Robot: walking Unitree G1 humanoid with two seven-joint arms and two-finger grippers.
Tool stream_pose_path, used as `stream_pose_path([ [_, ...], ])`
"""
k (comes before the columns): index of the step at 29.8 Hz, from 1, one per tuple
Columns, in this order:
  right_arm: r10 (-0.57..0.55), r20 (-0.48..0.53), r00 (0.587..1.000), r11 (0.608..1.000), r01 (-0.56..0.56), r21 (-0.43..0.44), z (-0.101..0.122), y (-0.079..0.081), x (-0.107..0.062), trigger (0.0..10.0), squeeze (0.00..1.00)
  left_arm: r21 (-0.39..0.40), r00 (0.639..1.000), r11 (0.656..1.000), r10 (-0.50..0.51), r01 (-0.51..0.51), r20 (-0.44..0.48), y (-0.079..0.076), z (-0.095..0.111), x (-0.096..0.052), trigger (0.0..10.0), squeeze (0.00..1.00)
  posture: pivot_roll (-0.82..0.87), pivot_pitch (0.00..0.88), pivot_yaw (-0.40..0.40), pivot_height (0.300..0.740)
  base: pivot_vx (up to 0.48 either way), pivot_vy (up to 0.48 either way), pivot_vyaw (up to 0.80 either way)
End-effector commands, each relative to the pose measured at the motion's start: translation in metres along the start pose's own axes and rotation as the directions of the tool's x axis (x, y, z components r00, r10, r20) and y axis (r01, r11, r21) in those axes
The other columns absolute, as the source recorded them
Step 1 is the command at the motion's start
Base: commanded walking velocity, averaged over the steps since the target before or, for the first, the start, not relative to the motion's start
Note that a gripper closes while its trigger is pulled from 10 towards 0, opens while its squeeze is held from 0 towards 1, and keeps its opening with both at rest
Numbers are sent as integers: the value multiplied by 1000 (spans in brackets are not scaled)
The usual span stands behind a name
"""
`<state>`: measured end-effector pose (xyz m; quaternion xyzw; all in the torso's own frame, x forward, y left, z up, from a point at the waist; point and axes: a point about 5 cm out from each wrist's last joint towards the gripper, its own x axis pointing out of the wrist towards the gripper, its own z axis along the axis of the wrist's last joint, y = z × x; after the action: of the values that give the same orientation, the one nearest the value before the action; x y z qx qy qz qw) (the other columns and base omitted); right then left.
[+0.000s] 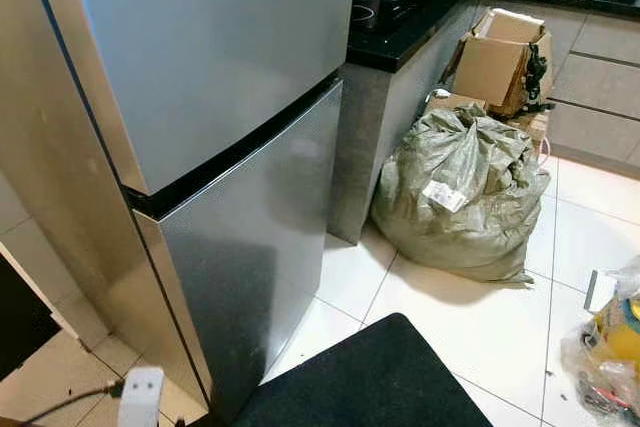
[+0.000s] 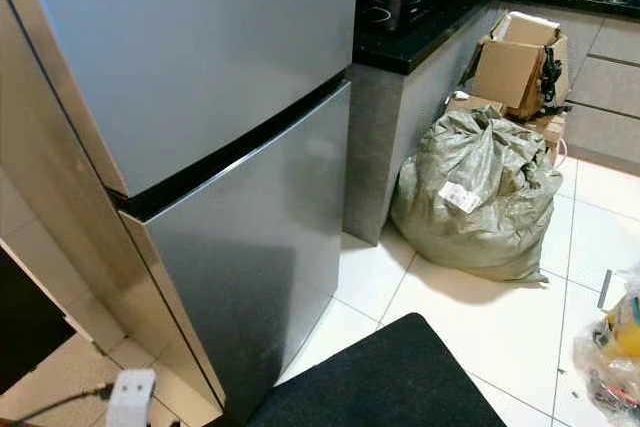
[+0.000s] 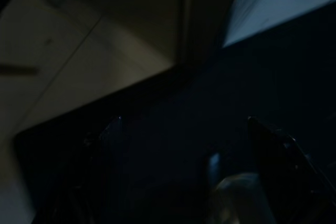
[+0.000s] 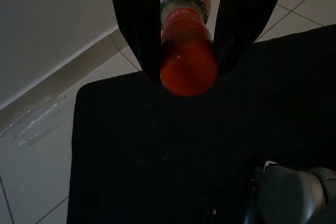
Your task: Restocking fridge
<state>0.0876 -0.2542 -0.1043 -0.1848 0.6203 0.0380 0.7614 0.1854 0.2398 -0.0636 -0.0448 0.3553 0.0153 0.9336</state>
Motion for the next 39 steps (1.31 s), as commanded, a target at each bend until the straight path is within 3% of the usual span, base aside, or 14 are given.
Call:
stream_pose_path([
  [1, 6, -2, 1000, 1000, -6, -11, -1, 2, 0, 10000, 0, -17, 994, 999, -45, 47, 100, 10, 20, 0, 10000, 1000, -45, 0, -15, 740, 0, 0, 0],
  [3, 6, -2, 1000, 1000, -6, -11, -1, 2, 0, 10000, 0, -19, 992, 998, -56, 59, 117, 10, 23, 0, 10000, 1000, -45, 0, -15, 740, 0, 0, 0],
  [4, 7, -1, 1000, 1000, -7, -11, -1, 2, 0, 10000, 0, 4, 970, 993, -114, 116, 216, 13, 43, 0, 10000, 1000, -45, 0, -14, 740, 0, 0, 0],
  [6, 7, -1, 1000, 1000, -7, -11, -1, 2, 0, 10000, 0, 20, 958, 991, -134, 133, 252, 14, 50, -1, 10000, 1000, -45, 0, -14, 740, 0, 0, 0],
  [7, 7, -1, 1000, 1000, -7, -11, -1, 2, 0, 10000, 0, 45, 930, 988, -157, 151, 332, 19, 69, -2, 10000, 0, -45, 0, -14, 740, 0, 0, 0],
  [9, 7, -1, 1000, 1000, -7, -11, -1, 1, 0, 10000, 0, 51, 922, 987, -161, 153, 353, 20, 74, -2, 10000, 0, -45, 0, -14, 740, 0, 0, 0],
  [13, 6, -3, 1000, 1000, -6, -13, -1, 1, 0, 10000, 0, 98, 846, 989, -142, 106, 515, 32, 119, -8, 10000, 0, -45, 0, -15, 740, 0, 0, 0],
  [14, 6, -3, 1000, 1000, -6, -13, -1, 1, 0, 10000, 0, 98, 846, 989, -142, 106, 515, 32, 119, -8, 10000, 0, -45, 0, -15, 740, 0, 0, 0],
  [16, 6, -3, 1000, 1000, -6, -15, -1, 0, 0, 10000, 0, 127, 791, 988, -145, 86, 594, 34, 147, -11, 10000, 0, -45, 0, -16, 740, 0, 0, 0],
  [21, 8, -2, 1000, 1000, -8, -14, -1, 0, 0, 10000, 0, 154, 734, 980, -196, 125, 651, 28, 165, -14, 10000, 0, -46, 0, -16, 740, 0, 0, 0],
  [22, 7, -2, 1000, 1000, -7, -13, -1, 0, 0, 10000, 0, 192, 689, 966, -257, 172, 678, 20, 177, -15, 10000, 0, -50, 0, -16, 740, 0, 0, 0],
  [24, 7, -1, 1000, 1000, -7, -12, -1, 0, 0, 10000, 0, 209, 671, 959, -285, 193, 685, 17, 181, -16, 10000, 0, -50, 0, -16, 740, 0, 0, 0],
  [28, 7, -2, 1000, 1000, -7, -10, -1, 0, 0, 10000, 0, 311, 590, 893, -449, 326, 671, -4, 192, -20, 10000, 0, -51, 0, -18, 740, 0, 0, 0],
  [39, 9, -4, 1000, 1000, -9, -8, -2, 0, 0, 10000, 0, 437, 498, 769, -636, 466, 589, -29, 196, -27, 10000, 0, -52, 0, -17, 740, 0, 0, 0],
])
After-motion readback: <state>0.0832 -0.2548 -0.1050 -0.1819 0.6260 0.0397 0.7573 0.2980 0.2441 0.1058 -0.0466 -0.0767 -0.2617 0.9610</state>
